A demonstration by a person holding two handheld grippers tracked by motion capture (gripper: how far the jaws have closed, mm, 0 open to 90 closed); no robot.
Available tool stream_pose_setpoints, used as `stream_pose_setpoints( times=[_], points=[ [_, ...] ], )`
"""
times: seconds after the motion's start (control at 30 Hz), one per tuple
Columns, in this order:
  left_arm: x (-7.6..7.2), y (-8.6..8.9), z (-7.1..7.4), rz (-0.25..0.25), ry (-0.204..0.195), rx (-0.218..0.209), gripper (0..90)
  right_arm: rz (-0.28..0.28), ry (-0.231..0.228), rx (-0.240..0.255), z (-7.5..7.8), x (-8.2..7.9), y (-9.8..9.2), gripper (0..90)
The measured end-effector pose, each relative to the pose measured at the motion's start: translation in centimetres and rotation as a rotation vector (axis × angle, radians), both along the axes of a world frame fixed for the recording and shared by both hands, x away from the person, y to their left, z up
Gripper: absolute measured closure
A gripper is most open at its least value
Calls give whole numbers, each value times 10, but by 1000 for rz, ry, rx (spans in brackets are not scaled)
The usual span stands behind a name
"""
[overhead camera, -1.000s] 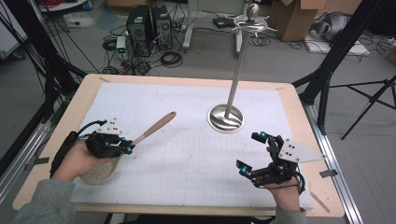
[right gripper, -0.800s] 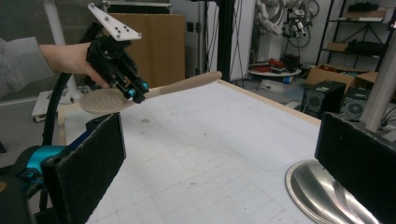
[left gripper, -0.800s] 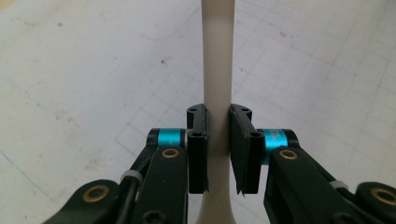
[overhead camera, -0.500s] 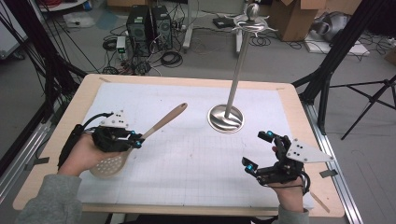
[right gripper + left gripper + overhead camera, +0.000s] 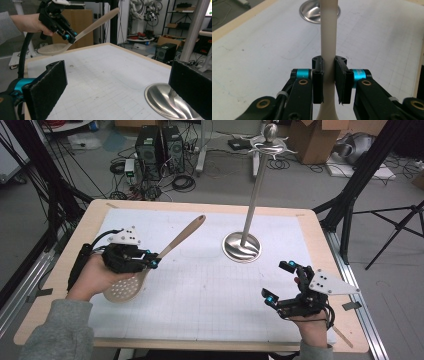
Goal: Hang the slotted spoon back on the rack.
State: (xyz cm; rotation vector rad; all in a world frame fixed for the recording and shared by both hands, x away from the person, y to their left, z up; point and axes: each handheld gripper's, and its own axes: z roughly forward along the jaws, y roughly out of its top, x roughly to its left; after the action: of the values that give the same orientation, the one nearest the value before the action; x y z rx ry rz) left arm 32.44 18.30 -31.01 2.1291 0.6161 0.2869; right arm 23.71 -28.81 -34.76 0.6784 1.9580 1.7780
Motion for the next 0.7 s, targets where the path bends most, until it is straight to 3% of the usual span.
stream_pose_setpoints(
  times=[0.7],
  points=[
    [6,-12,17,20,-33,-50,777,3,-13,9,1,-2,-3,7]
  ],
)
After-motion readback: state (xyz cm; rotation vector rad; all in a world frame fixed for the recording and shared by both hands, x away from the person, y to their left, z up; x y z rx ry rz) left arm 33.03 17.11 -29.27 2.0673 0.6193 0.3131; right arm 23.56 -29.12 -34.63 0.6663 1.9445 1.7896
